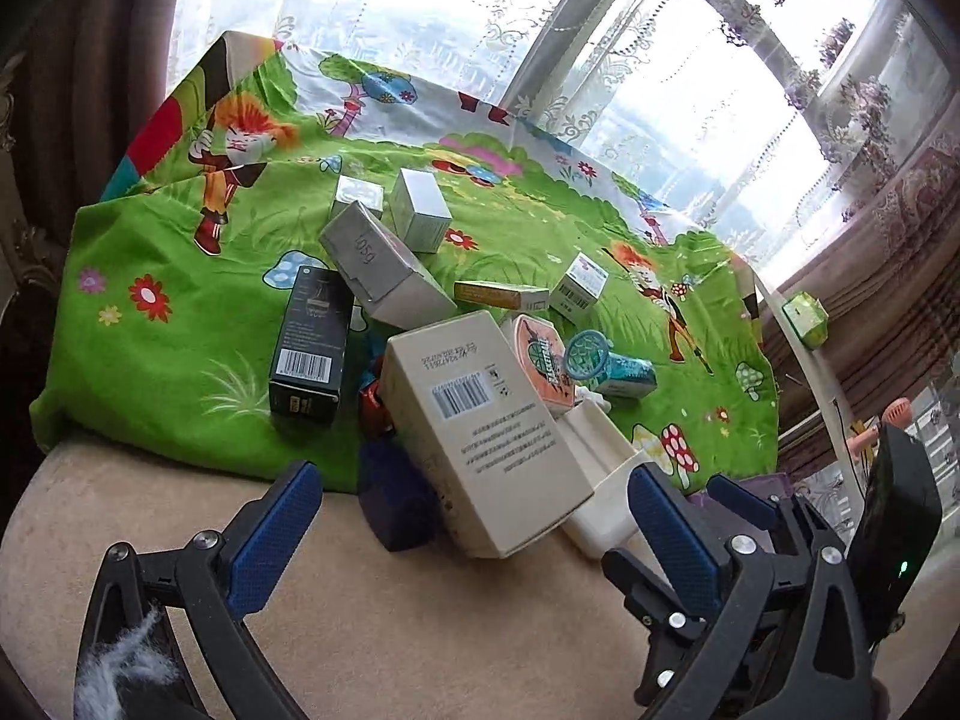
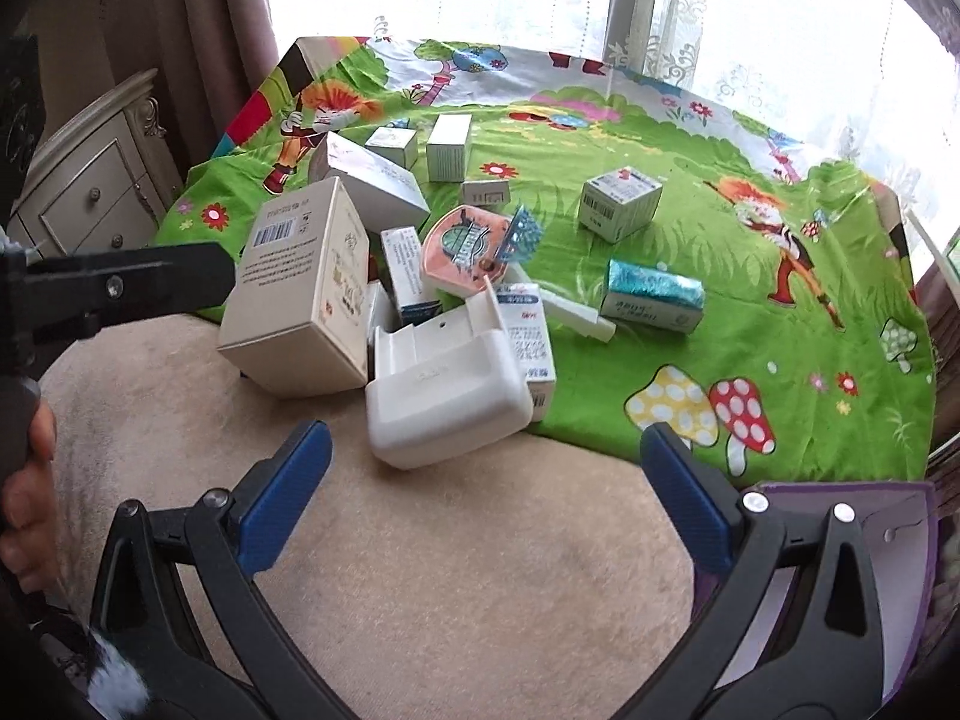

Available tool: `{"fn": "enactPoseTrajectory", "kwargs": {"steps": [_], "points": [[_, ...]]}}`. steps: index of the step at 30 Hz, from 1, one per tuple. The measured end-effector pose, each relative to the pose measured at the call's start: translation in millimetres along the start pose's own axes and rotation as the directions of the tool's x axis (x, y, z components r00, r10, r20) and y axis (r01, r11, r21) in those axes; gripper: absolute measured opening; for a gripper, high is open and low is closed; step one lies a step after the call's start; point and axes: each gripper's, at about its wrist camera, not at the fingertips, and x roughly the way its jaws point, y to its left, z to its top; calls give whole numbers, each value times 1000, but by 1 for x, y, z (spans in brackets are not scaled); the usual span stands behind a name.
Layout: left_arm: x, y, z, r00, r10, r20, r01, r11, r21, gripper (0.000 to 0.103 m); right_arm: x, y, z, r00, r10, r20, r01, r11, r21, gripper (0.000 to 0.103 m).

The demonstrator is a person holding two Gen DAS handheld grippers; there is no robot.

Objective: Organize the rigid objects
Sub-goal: 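Grasp the cream barcode box with the left tool while the right tool grasps the white plastic holder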

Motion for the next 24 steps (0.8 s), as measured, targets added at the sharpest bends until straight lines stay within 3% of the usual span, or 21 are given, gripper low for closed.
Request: {"fn": "enactPoseTrajectory", "kwargs": {"steps": [6, 9, 14, 16, 19, 22, 23, 24], "points": [[24, 3, 18, 998, 21, -66, -26, 996, -85, 103, 13, 12, 10, 998, -67, 4, 67, 991, -116, 103], [36, 6, 25, 995, 28, -94, -39, 992, -118, 103, 19, 12, 12, 998, -62, 2, 62, 990, -130, 102], [52, 9, 27, 988, 65, -141, -84, 987, -135, 93, 28, 13, 18, 999, -47, -8, 45, 989, -142, 93], [54, 10, 26, 986, 67, -151, -87, 987, -134, 79, 31, 14, 19, 999, -37, -13, 35, 988, -149, 89], [51, 10, 25, 989, 44, -144, -64, 989, -137, 63, 32, 16, 17, 1000, -11, -22, 7, 988, -156, 70], [47, 12, 24, 991, 30, -132, -49, 988, -148, 60, 32, 14, 16, 999, 20, -25, -23, 989, -144, 66], [45, 13, 24, 991, 25, -129, -45, 987, -153, 59, 31, 12, 15, 999, 29, -24, -32, 990, -136, 62], [43, 14, 22, 992, 21, -125, -41, 987, -157, 58, 29, 11, 15, 999, 32, -19, -34, 991, -128, 51]]}}
